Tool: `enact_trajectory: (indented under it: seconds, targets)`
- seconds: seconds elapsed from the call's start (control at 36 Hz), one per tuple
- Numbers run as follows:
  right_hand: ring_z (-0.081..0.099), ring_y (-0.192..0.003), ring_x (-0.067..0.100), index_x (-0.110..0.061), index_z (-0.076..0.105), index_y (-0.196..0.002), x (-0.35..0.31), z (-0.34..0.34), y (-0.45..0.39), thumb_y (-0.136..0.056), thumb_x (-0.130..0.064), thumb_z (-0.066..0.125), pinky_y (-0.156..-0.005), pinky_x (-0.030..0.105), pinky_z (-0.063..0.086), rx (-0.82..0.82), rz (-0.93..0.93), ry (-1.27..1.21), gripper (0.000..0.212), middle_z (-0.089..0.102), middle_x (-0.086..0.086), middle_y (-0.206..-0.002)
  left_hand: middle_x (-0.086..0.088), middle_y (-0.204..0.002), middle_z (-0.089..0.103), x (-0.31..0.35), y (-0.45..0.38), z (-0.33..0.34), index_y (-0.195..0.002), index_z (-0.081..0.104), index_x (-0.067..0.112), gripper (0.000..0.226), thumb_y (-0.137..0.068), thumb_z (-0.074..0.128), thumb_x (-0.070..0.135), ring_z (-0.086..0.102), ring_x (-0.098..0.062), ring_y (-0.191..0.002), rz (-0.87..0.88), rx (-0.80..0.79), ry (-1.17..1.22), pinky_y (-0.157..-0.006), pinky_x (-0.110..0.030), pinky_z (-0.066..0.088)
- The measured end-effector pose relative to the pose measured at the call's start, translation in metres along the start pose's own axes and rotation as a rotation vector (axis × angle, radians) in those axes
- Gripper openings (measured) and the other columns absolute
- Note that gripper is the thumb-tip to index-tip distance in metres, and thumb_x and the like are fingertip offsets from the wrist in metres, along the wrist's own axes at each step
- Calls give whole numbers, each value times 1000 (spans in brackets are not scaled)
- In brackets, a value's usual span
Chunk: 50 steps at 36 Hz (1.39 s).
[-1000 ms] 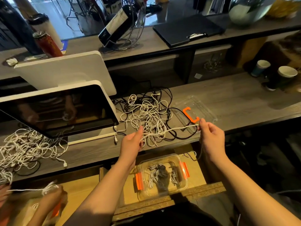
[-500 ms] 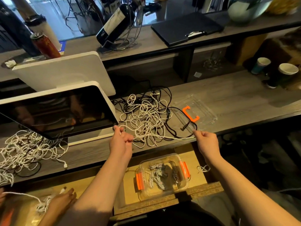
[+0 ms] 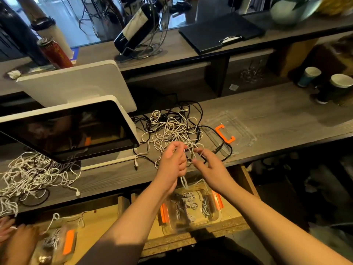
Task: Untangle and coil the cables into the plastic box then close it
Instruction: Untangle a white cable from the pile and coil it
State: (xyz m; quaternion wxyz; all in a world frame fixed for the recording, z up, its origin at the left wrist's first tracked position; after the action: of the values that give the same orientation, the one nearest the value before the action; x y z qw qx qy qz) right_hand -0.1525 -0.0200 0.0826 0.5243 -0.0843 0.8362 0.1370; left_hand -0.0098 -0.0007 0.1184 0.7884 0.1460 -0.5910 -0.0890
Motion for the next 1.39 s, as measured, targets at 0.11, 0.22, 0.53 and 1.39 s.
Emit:
enact_trajectory:
  seconds: [0.11, 0.22, 0.53, 1.39]
  targets:
    - [62, -98, 7, -22, 66, -107, -13, 2, 1, -102, -18, 51, -92, 26, 46, -6, 70, -426, 16, 69, -4, -102, 6, -57, 35, -1, -1, 3, -105, 51, 14, 19, -107, 42, 30, 22, -6, -43, -26, -26, -4, -37, -18, 15]
    - [66, -82, 18, -6, 65, -97, -10, -6, 1, -103, -19, 49, -88, 31, 52, 54, 175, -638, 21, 69, 7, -80, 8, -53, 37, -4, 0, 4, -95, 53, 17, 17, -106, 46, 28, 24, -5, -41, -94, -5, -86, -35, -16, 17]
    - [69, -94, 21, 1, 62, -119, -13, -20, 1, -94, -28, 62, -88, 35, 59, 8, 393, -1125, 38, 71, 16, -104, 2, -84, 73, -9, 2, -6, -94, 72, 14, 10, -97, 63, 16, 67, -6, -76, 23, 63, -389, -72, -18, 53]
    - [46, -66, 21, -4, 65, -90, -34, -8, 17, -99, -16, 54, -67, 37, 38, 29, 104, -305, 19, 50, 6, -69, 13, -118, 52, 4, -1, -18, -118, 60, 29, 28, -92, 70, 26, 49, 1, -106, 266, 413, -688, -78, -3, 35]
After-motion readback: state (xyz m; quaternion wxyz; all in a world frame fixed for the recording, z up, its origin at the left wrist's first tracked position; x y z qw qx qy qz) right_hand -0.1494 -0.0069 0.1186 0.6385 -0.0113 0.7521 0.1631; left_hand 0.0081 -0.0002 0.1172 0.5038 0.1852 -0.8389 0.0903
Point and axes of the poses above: each hand's wrist, its own y-axis away from the middle knuckle, its own z-axis out of the palm, x = y × z, the point moved 2 cm from there along -y, towards the middle knuckle
